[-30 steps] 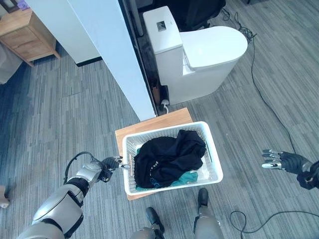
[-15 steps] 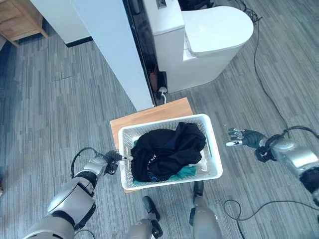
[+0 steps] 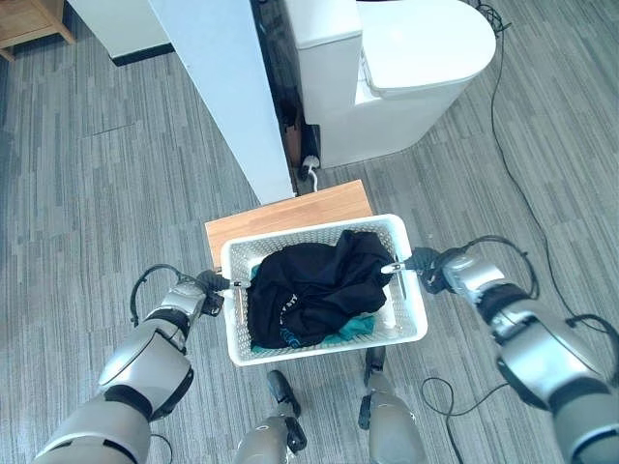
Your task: Grab the laundry basket,head to the washer,open it,put in the laundry and shut it.
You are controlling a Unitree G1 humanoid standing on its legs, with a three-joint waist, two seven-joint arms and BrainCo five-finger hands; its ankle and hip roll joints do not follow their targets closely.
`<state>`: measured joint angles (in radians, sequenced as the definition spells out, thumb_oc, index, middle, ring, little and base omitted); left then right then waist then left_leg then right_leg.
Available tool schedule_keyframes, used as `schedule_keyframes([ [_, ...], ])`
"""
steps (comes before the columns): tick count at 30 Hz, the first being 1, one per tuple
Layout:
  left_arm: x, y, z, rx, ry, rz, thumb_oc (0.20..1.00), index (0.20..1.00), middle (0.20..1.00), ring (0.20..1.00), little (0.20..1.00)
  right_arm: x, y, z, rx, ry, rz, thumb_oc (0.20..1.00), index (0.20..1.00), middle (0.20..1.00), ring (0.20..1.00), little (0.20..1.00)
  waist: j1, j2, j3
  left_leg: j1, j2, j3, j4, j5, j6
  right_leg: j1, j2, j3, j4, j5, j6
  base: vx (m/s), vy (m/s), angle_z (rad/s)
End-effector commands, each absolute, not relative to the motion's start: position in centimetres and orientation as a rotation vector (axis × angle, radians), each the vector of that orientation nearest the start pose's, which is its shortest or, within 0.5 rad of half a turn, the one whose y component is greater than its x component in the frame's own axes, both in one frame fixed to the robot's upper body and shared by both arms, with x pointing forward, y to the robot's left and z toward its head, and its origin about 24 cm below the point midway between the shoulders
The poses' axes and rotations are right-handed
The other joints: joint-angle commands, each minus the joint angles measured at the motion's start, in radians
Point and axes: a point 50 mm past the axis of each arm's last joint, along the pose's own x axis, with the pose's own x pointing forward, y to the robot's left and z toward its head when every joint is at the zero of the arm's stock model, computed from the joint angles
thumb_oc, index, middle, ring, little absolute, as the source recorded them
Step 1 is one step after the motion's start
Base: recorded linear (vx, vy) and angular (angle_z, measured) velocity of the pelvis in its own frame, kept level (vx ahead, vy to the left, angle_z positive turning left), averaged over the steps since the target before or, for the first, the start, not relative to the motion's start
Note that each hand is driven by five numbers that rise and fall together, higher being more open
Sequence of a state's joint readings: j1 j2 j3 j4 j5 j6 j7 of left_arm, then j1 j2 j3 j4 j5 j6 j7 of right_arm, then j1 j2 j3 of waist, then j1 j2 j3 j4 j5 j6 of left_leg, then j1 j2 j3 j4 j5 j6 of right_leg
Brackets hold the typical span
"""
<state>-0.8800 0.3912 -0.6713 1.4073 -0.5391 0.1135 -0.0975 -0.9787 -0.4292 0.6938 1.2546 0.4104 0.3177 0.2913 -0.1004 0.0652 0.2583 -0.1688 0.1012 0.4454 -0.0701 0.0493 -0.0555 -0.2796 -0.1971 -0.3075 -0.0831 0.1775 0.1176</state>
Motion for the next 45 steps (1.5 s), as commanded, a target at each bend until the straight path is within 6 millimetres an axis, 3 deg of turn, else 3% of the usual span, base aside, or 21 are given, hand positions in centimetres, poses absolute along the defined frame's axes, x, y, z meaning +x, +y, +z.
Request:
schedule_keyframes([
  [1,36.5,24.6,3.9,0.427,0.661,0.081,1.0,1.0,1.0,1.0,1.0,39.0,-19.9,7.3,-0.535,0.702,0.188,1.0,1.0,1.0,1.0,1.0,0.011,-0.033,0.035,-0.085,0.039,-0.082,-0.017,0.154,-0.062,-0.021,-0.017,0.074,-0.003,0.06,0.059,0.0,0.0,0.0],
  [5,37.1,24.1,4.8,0.437,0.643,0.09,1.0,1.0,1.0,1.0,1.0,38.2,-20.1,6.1,-0.522,0.761,0.117,1.0,1.0,1.0,1.0,1.0,0.011,-0.032,0.04,-0.109,0.038,-0.099,-0.017,0.155,-0.062,-0.031,-0.016,0.069,-0.003,0.064,0.06,-0.03,0.019,0.03],
  [12,37.2,23.7,4.8,0.418,0.628,0.088,1.0,1.0,1.0,1.0,1.0,38.1,-18.8,5.5,-0.521,0.757,0.154,1.0,1.0,1.0,1.0,1.0,0.007,-0.04,0.043,-0.111,0.035,-0.097,-0.017,0.153,-0.059,-0.035,-0.017,0.073,-0.002,0.07,0.062,-0.01,0.015,0.01],
  [13,37.2,23.3,4.5,0.405,0.63,0.078,1.0,1.0,1.0,1.0,1.0,38.1,-18.8,5.3,-0.522,0.757,0.154,0.846,0.846,0.846,0.846,0.846,0.006,-0.039,0.043,-0.111,0.034,-0.096,-0.017,0.152,-0.059,-0.035,-0.018,0.073,-0.002,0.069,0.062,-0.01,0.031,-0.01],
  [14,37.2,23.2,4.4,0.401,0.628,0.073,1.0,1.0,1.0,1.0,1.0,38.1,-18.5,5.2,-0.528,0.755,0.166,0.633,0.633,0.633,0.633,0.633,0.005,-0.04,0.043,-0.111,0.033,-0.096,-0.017,0.151,-0.059,-0.035,-0.018,0.073,-0.002,0.07,0.062,0.0,0.031,0.0],
  [17,37.0,22.7,3.9,0.39,0.634,0.06,1.0,1.0,1.0,1.0,1.0,37.9,-18.1,4.8,-0.528,0.751,0.184,0.57,0.57,0.57,0.57,0.57,0.003,-0.039,0.041,-0.108,0.033,-0.095,-0.017,0.15,-0.057,-0.033,-0.019,0.073,-0.003,0.07,0.062,0.0,0.0,0.0],
  [26,36.1,23.1,2.5,0.364,0.645,0.064,1.0,1.0,1.0,1.0,1.0,37.7,-15.6,3.6,-0.545,0.705,0.321,0.551,0.551,0.551,0.551,0.551,-0.003,-0.046,0.031,-0.074,0.04,-0.084,-0.017,0.142,-0.056,-0.012,-0.014,0.085,0.001,0.062,0.06,0.01,0.001,-0.03],
  [27,35.7,23.2,1.8,0.36,0.661,0.065,1.0,1.0,1.0,1.0,1.0,37.3,-15.2,3.0,-0.541,0.704,0.35,0.423,0.423,0.423,0.423,0.423,-0.001,-0.049,0.026,-0.061,0.043,-0.081,-0.017,0.14,-0.055,-0.002,-0.013,0.088,0.003,0.057,0.059,0.02,-0.005,-0.12],
  [28,35.7,23.2,1.8,0.36,0.662,0.065,1.0,1.0,1.0,1.0,1.0,37.3,-15.2,2.9,-0.541,0.705,0.35,0.391,0.391,0.391,0.391,0.391,-0.001,-0.048,0.026,-0.061,0.043,-0.081,-0.017,0.14,-0.055,-0.002,-0.013,0.088,0.003,0.057,0.059,0.03,0.0,-0.14],
  [29,35.1,22.8,0.7,0.331,0.682,0.053,1.0,1.0,1.0,1.0,1.0,36.9,-15.0,2.2,-0.529,0.71,0.377,0.256,0.256,0.256,0.256,0.256,0.0,-0.048,0.021,-0.047,0.043,-0.077,-0.017,0.136,-0.053,0.009,-0.013,0.09,0.004,0.051,0.058,0.02,0.005,-0.09],
  [30,35.1,22.8,0.7,0.331,0.682,0.053,1.0,1.0,1.0,1.0,1.0,36.9,-15.0,2.2,-0.529,0.71,0.377,0.2,0.2,0.2,0.2,0.2,0.0,-0.048,0.021,-0.047,0.043,-0.077,-0.017,0.136,-0.053,0.009,-0.013,0.09,0.004,0.051,0.058,0.04,0.011,-0.07],
  [31,34.4,22.0,-0.5,0.281,0.695,0.034,1.0,1.0,1.0,1.0,1.0,36.3,-14.5,1.4,-0.514,0.71,0.417,0.2,0.2,0.2,0.2,0.2,-0.001,-0.049,0.015,-0.033,0.042,-0.073,-0.017,0.13,-0.05,0.019,-0.014,0.093,0.005,0.046,0.057,0.03,0.006,-0.04],
  [32,34.1,21.4,-1.1,0.259,0.702,0.015,0.671,0.671,0.671,0.671,0.671,35.9,-14.4,0.9,-0.495,0.717,0.43,0.2,0.2,0.2,0.2,0.2,0.0,-0.048,0.011,-0.026,0.042,-0.072,-0.017,0.128,-0.049,0.024,-0.015,0.094,0.005,0.044,0.057,0.05,0.008,-0.04],
  [33,34.1,20.8,-1.3,0.261,0.699,-0.01,0.2,0.2,0.2,0.2,0.2,35.5,-14.4,0.5,-0.48,0.722,0.441,0.2,0.2,0.2,0.2,0.2,0.001,-0.047,0.007,-0.02,0.039,-0.073,-0.017,0.127,-0.048,0.029,-0.015,0.094,0.005,0.042,0.056,0.04,0.004,-0.02],
  [38,33.2,18.8,-2.8,0.301,0.7,-0.103,0.2,0.2,0.2,0.2,0.2,34.0,-14.8,-0.9,-0.408,0.709,0.477,0.2,0.2,0.2,0.2,0.2,0.003,-0.039,-0.011,-0.004,0.034,-0.072,-0.017,0.12,-0.045,0.047,-0.019,0.087,0.005,0.034,0.059,0.03,0.002,0.0],
  [41,32.3,17.0,-3.9,0.299,0.691,-0.181,0.2,0.2,0.2,0.2,0.2,31.8,-15.2,-1.8,-0.304,0.68,0.518,0.2,0.2,0.2,0.2,0.2,0.004,-0.03,-0.026,0.013,0.028,-0.072,-0.017,0.112,-0.044,0.067,-0.027,0.082,0.004,0.027,0.064,0.04,0.001,0.01],
  [44,32.0,16.5,-4.2,0.294,0.688,-0.202,0.2,0.2,0.2,0.2,0.2,31.2,-15.5,-2.0,-0.273,0.672,0.522,0.2,0.2,0.2,0.2,0.2,0.005,-0.027,-0.032,0.017,0.027,-0.072,-0.017,0.109,-0.044,0.072,-0.029,0.082,0.003,0.026,0.066,0.03,0.003,0.0],
  [45,31.8,15.3,-4.2,0.28,0.654,-0.256,0.2,0.2,0.2,0.2,0.2,30.0,-16.2,-2.1,-0.224,0.644,0.524,0.2,0.2,0.2,0.2,0.2,0.005,-0.02,-0.042,0.027,0.023,-0.073,-0.017,0.105,-0.043,0.083,-0.034,0.079,0.002,0.023,0.07,0.07,0.006,-0.04],
])
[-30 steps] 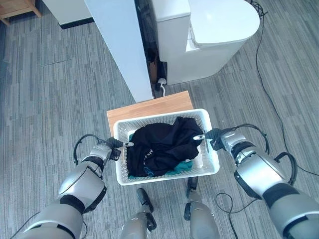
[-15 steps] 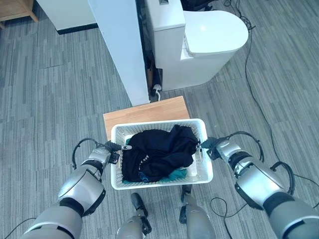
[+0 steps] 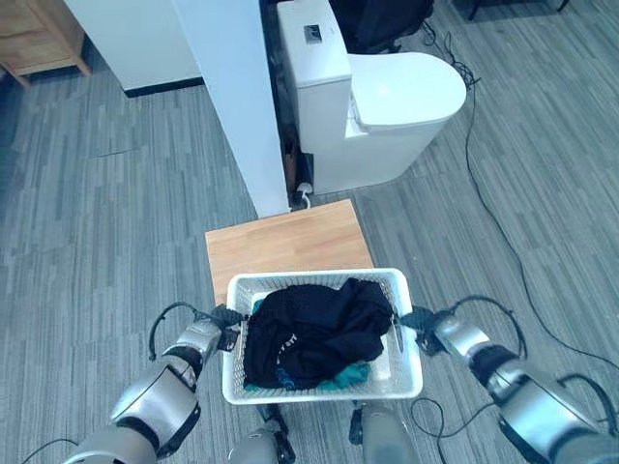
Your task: Grab the laundry basket,head to the washer,open it,put in the laundry and shut it.
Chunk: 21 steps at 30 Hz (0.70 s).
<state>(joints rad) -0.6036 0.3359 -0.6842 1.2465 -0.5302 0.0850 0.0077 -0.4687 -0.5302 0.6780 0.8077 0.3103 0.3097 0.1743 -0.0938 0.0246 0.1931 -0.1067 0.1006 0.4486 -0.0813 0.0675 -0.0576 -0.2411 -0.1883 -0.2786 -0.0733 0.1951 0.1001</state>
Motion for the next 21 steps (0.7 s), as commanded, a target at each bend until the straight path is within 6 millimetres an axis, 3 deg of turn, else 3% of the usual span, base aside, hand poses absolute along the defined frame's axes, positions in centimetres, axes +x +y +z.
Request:
schedule_keyframes([
  [1,32.3,14.1,-3.0,0.265,0.572,-0.305,0.2,0.2,0.2,0.2,0.2,29.3,-16.8,-1.9,-0.208,0.615,0.512,0.2,0.2,0.2,0.2,0.2,0.001,0.026,0.017,-0.029,0.02,-0.076,-0.006,0.083,-0.039,0.053,-0.045,0.048,-0.008,0.003,0.09,0.08,0.006,0.05],
  [2,32.5,13.2,-2.2,0.239,0.512,-0.345,0.2,0.2,0.2,0.2,0.2,28.8,-17.4,-1.6,-0.195,0.589,0.504,0.2,0.2,0.2,0.2,0.2,0.001,0.03,0.012,-0.027,0.018,-0.077,-0.006,0.081,-0.039,0.056,-0.048,0.045,-0.008,0.002,0.091,0.1,0.008,0.05],
  [3,31.2,12.0,-1.1,0.129,0.423,-0.433,0.2,0.2,0.2,0.2,0.2,27.1,-19.7,-1.8,-0.231,0.563,0.464,0.2,0.2,0.2,0.2,0.2,0.006,0.047,-0.001,-0.018,0.011,-0.084,-0.006,0.075,-0.035,0.074,-0.057,0.032,-0.01,0.0,0.1,0.11,0.01,0.09],
  [5,29.9,11.4,-2.2,0.139,0.464,-0.491,0.2,0.2,0.2,0.2,0.2,25.9,-21.5,-3.0,-0.263,0.601,0.394,0.2,0.2,0.2,0.2,0.2,0.008,0.059,-0.015,0.001,0.007,-0.086,-0.006,0.066,-0.033,0.098,-0.065,0.027,-0.011,-0.005,0.105,0.1,0.008,0.12],
  [14,26.8,12.7,-4.2,0.07,0.546,-0.518,0.2,0.2,0.2,0.2,0.2,22.2,-23.0,-4.6,-0.176,0.638,0.332,0.2,0.2,0.2,0.2,0.2,0.001,0.079,-0.052,0.02,-0.001,-0.087,-0.006,0.066,-0.034,0.122,-0.07,0.019,-0.014,-0.007,0.108,0.02,-0.002,0.03],
  [16,24.9,13.5,-4.8,0.059,0.578,-0.558,0.2,0.2,0.2,0.2,0.2,20.2,-23.6,-5.4,-0.171,0.68,0.342,0.2,0.2,0.2,0.2,0.2,0.003,0.083,-0.061,0.039,-0.002,-0.086,-0.006,0.061,-0.035,0.142,-0.071,0.016,-0.012,-0.013,0.111,0.04,-0.027,0.0],
  [21,22.0,14.3,-5.9,0.014,0.67,-0.615,0.2,0.2,0.2,0.2,0.2,18.3,-23.8,-6.7,-0.135,0.747,0.35,0.2,0.2,0.2,0.2,0.2,0.005,0.086,-0.073,0.082,-0.005,-0.082,-0.006,0.047,-0.036,0.181,-0.072,0.016,-0.012,-0.025,0.113,0.02,-0.004,0.0],
])
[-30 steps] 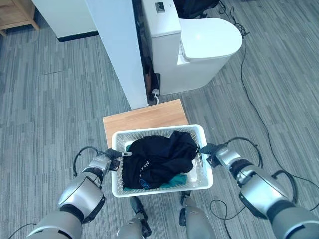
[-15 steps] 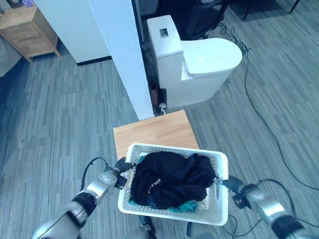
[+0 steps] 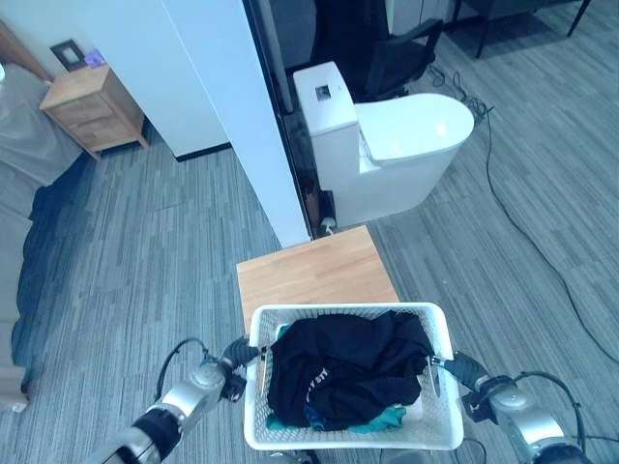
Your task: Grab the laundry basket,head to the washer,open it,put in the laundry and shut it.
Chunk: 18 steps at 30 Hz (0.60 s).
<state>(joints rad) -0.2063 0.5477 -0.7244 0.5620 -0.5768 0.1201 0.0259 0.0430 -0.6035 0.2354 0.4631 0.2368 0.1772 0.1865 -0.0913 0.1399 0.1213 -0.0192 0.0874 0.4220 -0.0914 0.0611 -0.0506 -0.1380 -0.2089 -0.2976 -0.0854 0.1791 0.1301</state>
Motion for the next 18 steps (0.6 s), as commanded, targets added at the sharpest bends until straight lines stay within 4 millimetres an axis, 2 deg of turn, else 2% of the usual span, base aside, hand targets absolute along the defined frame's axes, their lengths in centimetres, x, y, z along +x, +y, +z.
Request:
schedule_keyframes([
  [1,21.7,14.4,-5.9,0.007,0.675,-0.615,0.2,0.2,0.2,0.2,0.2,18.1,-23.8,-6.9,-0.134,0.756,0.352,0.2,0.2,0.2,0.2,0.2,0.004,-0.029,-0.004,-0.002,0.008,-0.054,0.004,0.056,-0.043,0.081,-0.051,0.035,-0.001,-0.008,0.083,0.05,-0.016,0.01],
  [8,20.0,15.4,-5.6,-0.018,0.702,-0.639,0.2,0.2,0.2,0.2,0.2,17.2,-23.0,-7.0,-0.17,0.766,0.447,0.2,0.2,0.2,0.2,0.2,0.013,-0.032,-0.021,0.032,0.002,-0.053,0.004,0.045,-0.041,0.108,-0.054,0.037,-0.001,-0.015,0.087,0.0,-0.003,-0.01],
  [13,18.9,15.0,-6.0,-0.023,0.734,-0.678,0.2,0.2,0.2,0.2,0.2,16.5,-22.1,-7.3,-0.17,0.79,0.519,0.2,0.2,0.2,0.2,0.2,0.018,-0.036,-0.029,0.049,0.002,-0.06,0.004,0.042,-0.041,0.125,-0.052,0.034,0.0,-0.024,0.086,0.0,0.0,0.0],
  [18,18.7,15.2,-6.0,-0.041,0.745,-0.666,0.2,0.2,0.2,0.2,0.2,16.1,-21.5,-7.4,-0.165,0.808,0.587,0.2,0.2,0.2,0.2,0.2,0.024,-0.036,-0.033,0.052,0.005,-0.067,0.004,0.045,-0.044,0.137,-0.048,0.025,0.0,-0.031,0.081,0.0,-0.007,0.0],
])
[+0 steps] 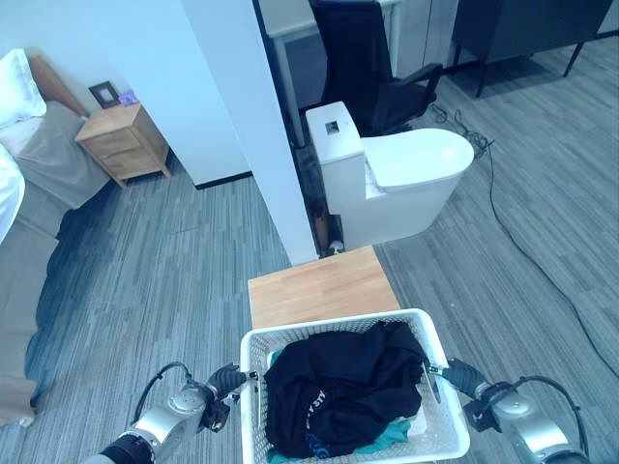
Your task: Grab the laundry basket,head to the washer,open it,put in the laundry and shut it.
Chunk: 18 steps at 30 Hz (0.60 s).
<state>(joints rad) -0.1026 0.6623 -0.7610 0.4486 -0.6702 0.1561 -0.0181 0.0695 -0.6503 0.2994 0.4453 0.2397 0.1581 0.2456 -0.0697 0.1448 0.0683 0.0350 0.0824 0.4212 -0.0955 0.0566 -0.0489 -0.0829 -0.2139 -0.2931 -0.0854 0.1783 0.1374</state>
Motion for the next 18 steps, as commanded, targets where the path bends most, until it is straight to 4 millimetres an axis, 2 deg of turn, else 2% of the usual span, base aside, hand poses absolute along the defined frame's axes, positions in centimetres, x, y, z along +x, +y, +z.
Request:
schedule_keyframes([
  [1,18.5,15.3,-6.1,-0.049,0.755,-0.666,0.2,0.2,0.2,0.2,0.2,16.2,-21.4,-7.2,-0.16,0.801,0.591,0.2,0.2,0.2,0.2,0.2,0.004,-0.041,0.018,-0.001,0.011,-0.068,0.008,0.05,-0.046,0.085,-0.041,0.019,0.0,-0.033,0.073,-0.01,-0.037,0.02],
  [5,18.8,15.8,-5.6,-0.087,0.733,-0.622,0.2,0.2,0.2,0.2,0.2,16.6,-22.0,-7.0,-0.109,0.764,0.512,0.2,0.2,0.2,0.2,0.2,0.003,-0.037,0.015,0.007,0.02,-0.071,0.008,0.054,-0.05,0.094,-0.03,0.017,0.003,-0.045,0.065,0.0,-0.053,0.04],
  [8,19.0,15.8,-5.4,-0.074,0.724,-0.631,0.2,0.2,0.2,0.2,0.2,16.8,-22.3,-6.8,-0.155,0.751,0.511,0.2,0.2,0.2,0.2,0.2,-0.001,-0.034,0.019,0.009,0.029,-0.076,0.008,0.058,-0.054,0.099,-0.02,0.015,0.008,-0.054,0.059,0.0,-0.044,0.01],
  [10,19.4,16.5,-4.3,-0.094,0.679,-0.609,0.2,0.2,0.2,0.2,0.2,16.4,-23.0,-5.9,-0.152,0.712,0.489,0.2,0.2,0.2,0.2,0.2,-0.01,-0.032,0.026,0.012,0.047,-0.086,0.008,0.071,-0.064,0.113,0.002,0.006,0.013,-0.073,0.046,0.0,-0.117,0.03],
  [14,19.5,16.6,-4.2,-0.091,0.679,-0.612,0.2,0.2,0.2,0.2,0.2,16.4,-23.7,-5.4,-0.173,0.694,0.472,0.2,0.2,0.2,0.2,0.2,-0.015,-0.029,0.034,0.001,0.062,-0.095,0.008,0.088,-0.073,0.111,0.018,-0.001,0.011,-0.082,0.038,-0.05,-0.073,0.11],
  [16,20.1,16.3,-4.0,-0.06,0.653,-0.619,0.2,0.2,0.2,0.2,0.2,17.0,-24.1,-4.9,-0.207,0.668,0.459,0.2,0.2,0.2,0.2,0.2,-0.019,-0.025,0.044,-0.024,0.071,-0.102,0.008,0.106,-0.081,0.093,0.03,-0.001,0.007,-0.084,0.034,-0.15,-0.072,0.1],
  [17,21.1,15.7,-3.8,-0.037,0.619,-0.617,0.2,0.2,0.2,0.2,0.2,17.6,-24.6,-4.5,-0.227,0.649,0.434,0.2,0.2,0.2,0.2,0.2,-0.022,-0.027,0.052,-0.052,0.076,-0.112,0.008,0.119,-0.084,0.075,0.036,0.001,0.004,-0.086,0.031,-0.17,-0.048,0.18],
  [18,22.7,15.0,-3.0,-0.016,0.561,-0.614,0.2,0.2,0.2,0.2,0.2,18.7,-25.4,-3.9,-0.249,0.621,0.391,0.2,0.2,0.2,0.2,0.2,-0.016,-0.041,0.072,-0.074,0.07,-0.164,0.012,0.126,-0.088,0.066,0.035,-0.004,0.01,-0.085,0.028,-0.17,-0.044,0.21],
])
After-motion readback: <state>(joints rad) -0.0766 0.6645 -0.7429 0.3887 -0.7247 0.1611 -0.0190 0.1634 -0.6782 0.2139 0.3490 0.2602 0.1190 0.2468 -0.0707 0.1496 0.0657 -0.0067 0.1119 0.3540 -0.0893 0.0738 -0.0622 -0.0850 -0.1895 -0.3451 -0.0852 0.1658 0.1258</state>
